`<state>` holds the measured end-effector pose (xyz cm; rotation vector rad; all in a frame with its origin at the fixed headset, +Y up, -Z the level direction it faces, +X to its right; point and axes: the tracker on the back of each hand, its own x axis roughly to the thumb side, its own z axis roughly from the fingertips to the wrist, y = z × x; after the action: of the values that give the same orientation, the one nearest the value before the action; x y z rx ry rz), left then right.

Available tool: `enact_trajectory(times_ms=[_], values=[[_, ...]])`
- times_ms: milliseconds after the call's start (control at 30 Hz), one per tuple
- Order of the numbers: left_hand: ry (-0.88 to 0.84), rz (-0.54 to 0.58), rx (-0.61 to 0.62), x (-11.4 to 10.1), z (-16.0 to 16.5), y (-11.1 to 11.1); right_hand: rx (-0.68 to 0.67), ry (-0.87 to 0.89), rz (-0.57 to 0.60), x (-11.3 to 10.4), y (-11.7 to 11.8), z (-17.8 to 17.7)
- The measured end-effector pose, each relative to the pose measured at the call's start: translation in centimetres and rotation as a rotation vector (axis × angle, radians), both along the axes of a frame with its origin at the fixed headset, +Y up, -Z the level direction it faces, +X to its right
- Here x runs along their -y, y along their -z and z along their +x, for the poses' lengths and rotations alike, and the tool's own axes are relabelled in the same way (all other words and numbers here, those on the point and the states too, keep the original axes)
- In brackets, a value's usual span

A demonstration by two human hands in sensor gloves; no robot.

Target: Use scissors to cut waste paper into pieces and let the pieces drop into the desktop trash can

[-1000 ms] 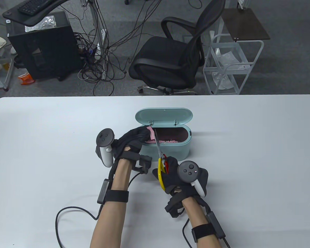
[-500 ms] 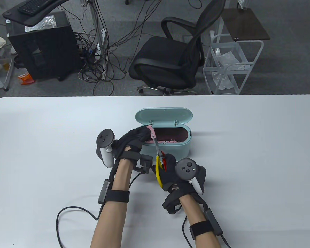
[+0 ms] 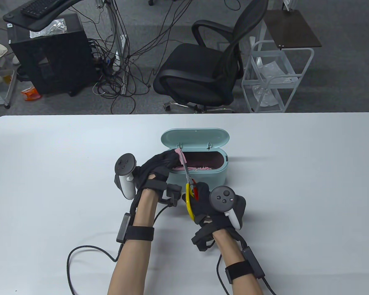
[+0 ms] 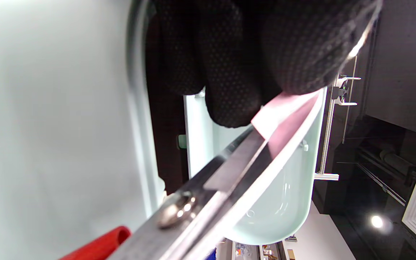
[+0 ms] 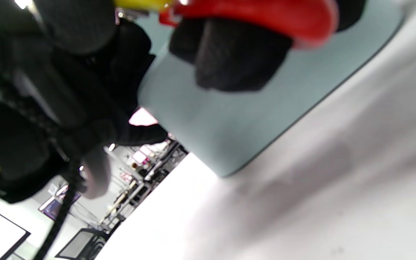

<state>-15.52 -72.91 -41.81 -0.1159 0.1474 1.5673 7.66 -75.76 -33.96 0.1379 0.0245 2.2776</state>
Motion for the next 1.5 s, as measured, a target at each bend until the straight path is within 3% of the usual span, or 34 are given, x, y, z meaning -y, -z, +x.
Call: enact_trajectory(times_ms=[167,267,700,1133,1367,1500], values=[[0.022,0.009,-0.017,-0.1,0.1,-0.1,0.046,-0.033,0.033,-0.1,-0.2,0.2],[0.053,0.018,-0.036,-0.2,0.3,-0.1,0.073,-0.163,0.105,-0.6,-0.6,0.1],[0.137,0.045,0.002,-0.7,0.3,0.1,0.07,-0.329,0.119,-1.9,-0.6,0.6],[0.201,0.068,0.009,-0.9,0.5,0.2,0.095,-0.247,0.121,-2.0,-0.6,1.5],[0.272,0.087,0.033,-1.2,0.7,0.3,0.045,-0.27,0.011,-2.4,0.1,1.6],[0.294,0.091,0.036,-1.2,0.8,0.3,0.035,-0.223,0.006,-2.3,0.3,1.7]])
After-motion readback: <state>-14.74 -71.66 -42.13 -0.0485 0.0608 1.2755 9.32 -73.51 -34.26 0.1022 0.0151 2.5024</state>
